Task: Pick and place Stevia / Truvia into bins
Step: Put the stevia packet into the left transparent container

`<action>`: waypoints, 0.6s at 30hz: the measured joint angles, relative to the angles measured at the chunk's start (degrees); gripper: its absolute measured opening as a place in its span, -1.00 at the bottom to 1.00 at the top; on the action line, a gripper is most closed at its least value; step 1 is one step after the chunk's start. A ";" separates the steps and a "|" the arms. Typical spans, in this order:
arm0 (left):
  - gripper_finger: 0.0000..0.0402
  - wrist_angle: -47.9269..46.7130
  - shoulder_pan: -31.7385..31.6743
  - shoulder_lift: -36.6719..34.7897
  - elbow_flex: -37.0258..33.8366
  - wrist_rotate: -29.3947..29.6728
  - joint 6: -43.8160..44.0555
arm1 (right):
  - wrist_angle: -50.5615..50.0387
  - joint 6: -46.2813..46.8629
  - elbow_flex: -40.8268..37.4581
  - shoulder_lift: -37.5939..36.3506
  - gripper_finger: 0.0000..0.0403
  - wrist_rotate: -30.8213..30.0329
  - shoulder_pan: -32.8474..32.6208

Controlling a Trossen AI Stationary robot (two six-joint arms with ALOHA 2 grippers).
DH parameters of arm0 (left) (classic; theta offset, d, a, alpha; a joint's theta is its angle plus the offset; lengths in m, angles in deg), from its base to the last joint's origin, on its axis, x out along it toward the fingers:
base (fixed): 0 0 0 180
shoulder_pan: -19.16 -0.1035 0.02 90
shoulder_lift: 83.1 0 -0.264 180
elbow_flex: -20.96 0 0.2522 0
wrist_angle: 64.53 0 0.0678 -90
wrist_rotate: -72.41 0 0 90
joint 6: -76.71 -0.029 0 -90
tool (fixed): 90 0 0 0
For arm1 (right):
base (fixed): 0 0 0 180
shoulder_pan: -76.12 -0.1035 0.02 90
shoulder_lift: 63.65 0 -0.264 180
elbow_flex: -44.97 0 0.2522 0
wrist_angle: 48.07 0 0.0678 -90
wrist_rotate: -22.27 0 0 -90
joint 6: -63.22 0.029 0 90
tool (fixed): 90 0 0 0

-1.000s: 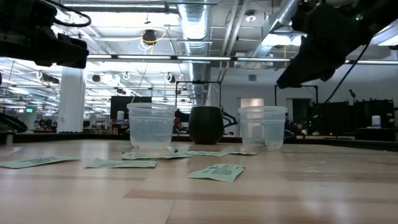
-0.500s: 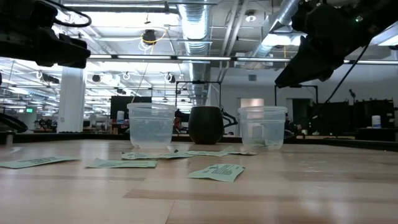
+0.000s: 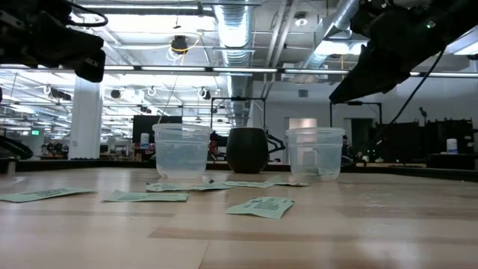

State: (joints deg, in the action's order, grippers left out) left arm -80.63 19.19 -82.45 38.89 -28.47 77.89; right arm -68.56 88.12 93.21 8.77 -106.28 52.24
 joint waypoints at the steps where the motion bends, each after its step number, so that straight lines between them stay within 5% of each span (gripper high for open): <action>1: -1.00 0.14 0.00 0.00 0.01 0.41 0.65 | 0.03 -0.31 0.00 0.00 -0.57 -0.70 0.00; 11: -0.96 -0.76 0.00 1.84 0.13 2.24 7.00 | 2.54 -7.48 0.00 0.02 -0.57 -0.67 0.00; 18: -0.61 0.71 0.08 6.44 0.20 -0.05 7.70 | 2.54 -6.35 0.00 0.02 -0.57 -0.34 0.00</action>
State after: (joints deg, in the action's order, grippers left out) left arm -79.91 19.26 -76.01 39.09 -28.53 85.59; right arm -66.01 81.77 93.21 8.80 -106.62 52.24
